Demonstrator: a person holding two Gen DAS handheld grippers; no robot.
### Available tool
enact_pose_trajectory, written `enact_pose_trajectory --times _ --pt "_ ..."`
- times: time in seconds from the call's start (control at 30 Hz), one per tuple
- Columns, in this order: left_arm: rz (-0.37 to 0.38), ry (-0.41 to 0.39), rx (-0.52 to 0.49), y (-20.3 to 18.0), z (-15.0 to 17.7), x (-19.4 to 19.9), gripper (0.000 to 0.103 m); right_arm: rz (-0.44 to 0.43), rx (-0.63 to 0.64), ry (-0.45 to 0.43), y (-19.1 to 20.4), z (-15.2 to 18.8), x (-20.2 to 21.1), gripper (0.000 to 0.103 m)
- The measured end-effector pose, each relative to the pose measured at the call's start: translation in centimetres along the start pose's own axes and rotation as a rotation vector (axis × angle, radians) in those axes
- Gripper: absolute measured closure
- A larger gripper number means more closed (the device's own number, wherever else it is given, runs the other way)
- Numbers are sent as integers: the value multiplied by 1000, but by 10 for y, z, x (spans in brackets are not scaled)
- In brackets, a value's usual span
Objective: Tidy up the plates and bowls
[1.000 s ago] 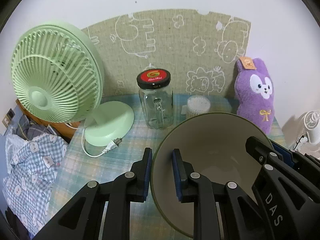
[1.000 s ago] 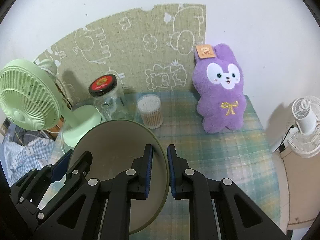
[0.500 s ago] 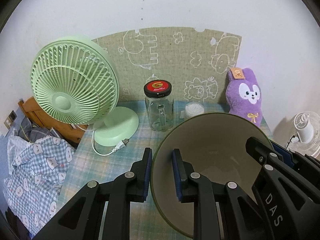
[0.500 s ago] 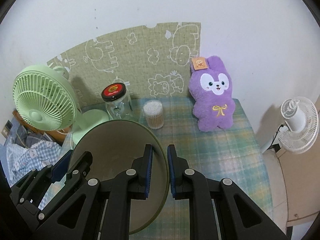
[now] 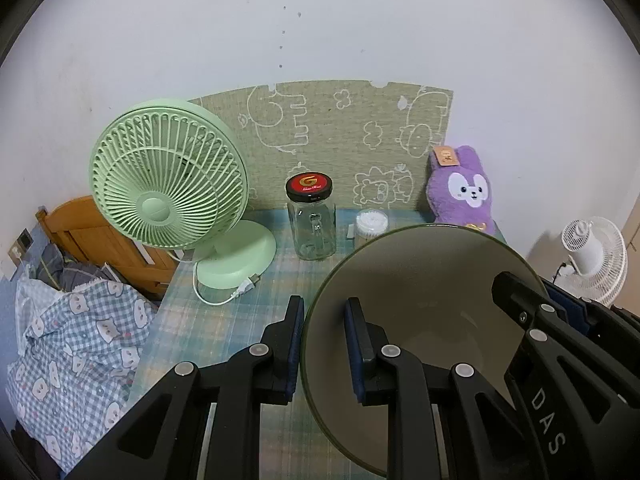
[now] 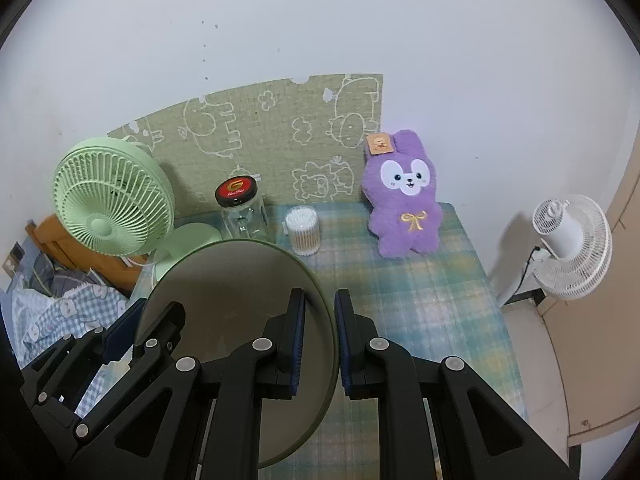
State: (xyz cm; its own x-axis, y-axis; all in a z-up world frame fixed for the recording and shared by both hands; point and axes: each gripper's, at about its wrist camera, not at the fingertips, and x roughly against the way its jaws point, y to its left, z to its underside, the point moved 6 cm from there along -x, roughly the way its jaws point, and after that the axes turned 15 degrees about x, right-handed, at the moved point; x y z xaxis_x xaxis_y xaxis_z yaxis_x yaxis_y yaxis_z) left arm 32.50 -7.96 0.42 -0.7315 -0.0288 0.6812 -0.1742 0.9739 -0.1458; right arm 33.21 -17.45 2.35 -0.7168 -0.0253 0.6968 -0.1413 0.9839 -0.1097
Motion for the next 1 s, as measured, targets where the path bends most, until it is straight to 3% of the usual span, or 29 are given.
enact_pose_trajectory --times 0.63,1.0 --pt "39 -1 -13 23 44 62 85 36 -16 -15 19 53 68 85" --pt "57 15 -21 36 77 76 85 53 -23 -12 32 91 87 85"
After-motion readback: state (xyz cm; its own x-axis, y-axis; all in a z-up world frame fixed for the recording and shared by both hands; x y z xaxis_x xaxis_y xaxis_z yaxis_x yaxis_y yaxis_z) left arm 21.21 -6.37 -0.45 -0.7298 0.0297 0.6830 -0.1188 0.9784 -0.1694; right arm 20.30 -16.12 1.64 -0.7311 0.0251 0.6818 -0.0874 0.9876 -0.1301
